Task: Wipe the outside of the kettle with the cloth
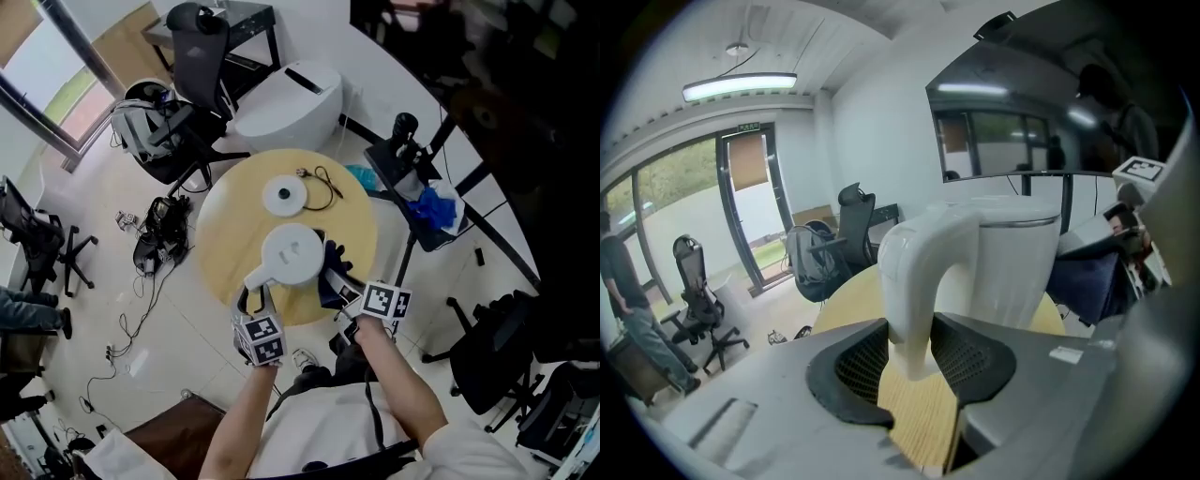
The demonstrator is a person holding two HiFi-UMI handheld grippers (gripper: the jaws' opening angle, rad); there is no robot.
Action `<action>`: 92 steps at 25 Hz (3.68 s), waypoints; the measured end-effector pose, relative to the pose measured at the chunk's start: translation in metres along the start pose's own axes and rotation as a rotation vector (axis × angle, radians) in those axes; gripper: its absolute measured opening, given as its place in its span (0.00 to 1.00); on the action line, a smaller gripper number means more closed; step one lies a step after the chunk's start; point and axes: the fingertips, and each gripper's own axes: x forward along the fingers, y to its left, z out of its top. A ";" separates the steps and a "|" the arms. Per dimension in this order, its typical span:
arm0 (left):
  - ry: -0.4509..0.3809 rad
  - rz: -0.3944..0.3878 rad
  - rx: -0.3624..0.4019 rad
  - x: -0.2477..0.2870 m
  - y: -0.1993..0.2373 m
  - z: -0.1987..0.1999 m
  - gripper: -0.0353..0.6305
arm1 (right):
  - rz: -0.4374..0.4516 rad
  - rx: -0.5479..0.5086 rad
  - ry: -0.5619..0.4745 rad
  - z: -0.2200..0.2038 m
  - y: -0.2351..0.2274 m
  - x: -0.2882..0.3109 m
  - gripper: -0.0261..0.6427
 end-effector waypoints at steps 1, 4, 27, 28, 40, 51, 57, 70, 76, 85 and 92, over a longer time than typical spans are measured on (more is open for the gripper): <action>-0.002 0.001 0.000 -0.001 0.000 0.000 0.27 | -0.013 0.014 0.006 -0.004 -0.010 0.004 0.14; -0.005 0.004 0.001 -0.002 0.001 -0.001 0.27 | -0.062 0.067 0.028 -0.020 -0.043 0.016 0.14; -0.018 -0.101 0.038 -0.003 -0.011 -0.001 0.35 | 0.120 -0.057 -0.008 -0.018 0.070 -0.021 0.14; -0.041 -0.163 0.030 -0.006 -0.014 0.000 0.51 | 0.125 -0.058 -0.012 -0.015 0.071 -0.026 0.14; -0.277 -0.739 0.270 -0.027 -0.022 0.069 0.59 | 0.121 -0.095 0.004 -0.020 0.084 -0.038 0.14; -0.260 -0.790 0.264 -0.020 -0.039 0.065 0.32 | 0.139 -0.097 -0.009 -0.026 0.093 -0.028 0.14; -0.254 -0.690 0.216 -0.028 -0.043 0.065 0.31 | 0.115 -0.108 -0.014 -0.022 0.081 -0.011 0.14; -0.156 -0.466 0.010 -0.038 -0.058 0.061 0.32 | -0.098 0.021 0.078 -0.044 -0.054 0.030 0.14; -0.119 -0.399 -0.072 -0.040 -0.061 0.056 0.32 | -0.200 0.065 0.204 -0.070 -0.108 0.047 0.14; -0.107 -0.333 -0.134 -0.042 -0.059 0.053 0.32 | 0.138 -0.145 0.192 -0.051 0.020 0.020 0.14; -0.140 -0.390 -0.168 -0.044 -0.061 0.053 0.32 | 0.376 -0.202 0.167 -0.027 0.097 -0.010 0.14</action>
